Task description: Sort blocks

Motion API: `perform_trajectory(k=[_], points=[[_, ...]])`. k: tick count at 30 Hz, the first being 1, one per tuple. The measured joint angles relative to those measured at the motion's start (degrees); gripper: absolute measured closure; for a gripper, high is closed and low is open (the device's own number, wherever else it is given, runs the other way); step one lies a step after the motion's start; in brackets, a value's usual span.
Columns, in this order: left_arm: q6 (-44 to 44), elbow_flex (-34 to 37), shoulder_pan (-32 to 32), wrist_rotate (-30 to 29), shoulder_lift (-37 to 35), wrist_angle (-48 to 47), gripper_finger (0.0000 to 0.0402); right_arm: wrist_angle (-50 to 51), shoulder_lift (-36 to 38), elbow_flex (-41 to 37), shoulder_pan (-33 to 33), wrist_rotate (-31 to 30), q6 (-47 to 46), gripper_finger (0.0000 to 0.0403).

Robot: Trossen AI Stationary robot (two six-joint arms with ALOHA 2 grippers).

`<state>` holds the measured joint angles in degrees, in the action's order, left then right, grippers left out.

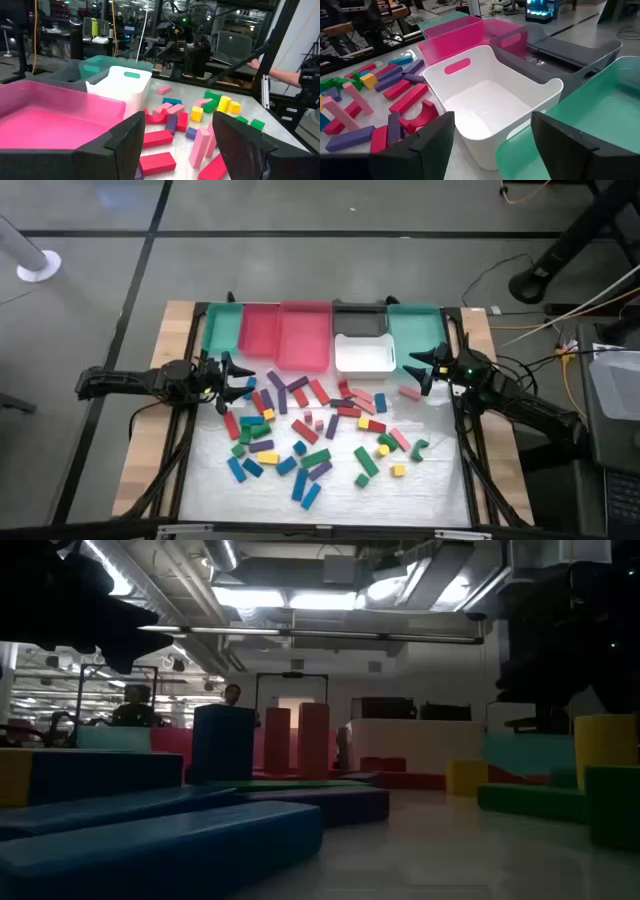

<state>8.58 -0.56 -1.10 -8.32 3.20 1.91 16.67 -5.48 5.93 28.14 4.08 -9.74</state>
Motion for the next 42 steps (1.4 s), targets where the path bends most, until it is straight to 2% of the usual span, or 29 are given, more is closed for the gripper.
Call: perform_trajectory(k=[37,42], points=[[0.00,0.01,0.00,-0.01,0.00,0.00,0.0180,-0.02,-0.02,0.02,0.02,-0.02,0.00,0.0139],[0.00,0.00,0.00,-0.02,0.00,-0.02,0.0180,-0.04,-0.02,0.02,0.01,-2.11,0.00,0.0139]])
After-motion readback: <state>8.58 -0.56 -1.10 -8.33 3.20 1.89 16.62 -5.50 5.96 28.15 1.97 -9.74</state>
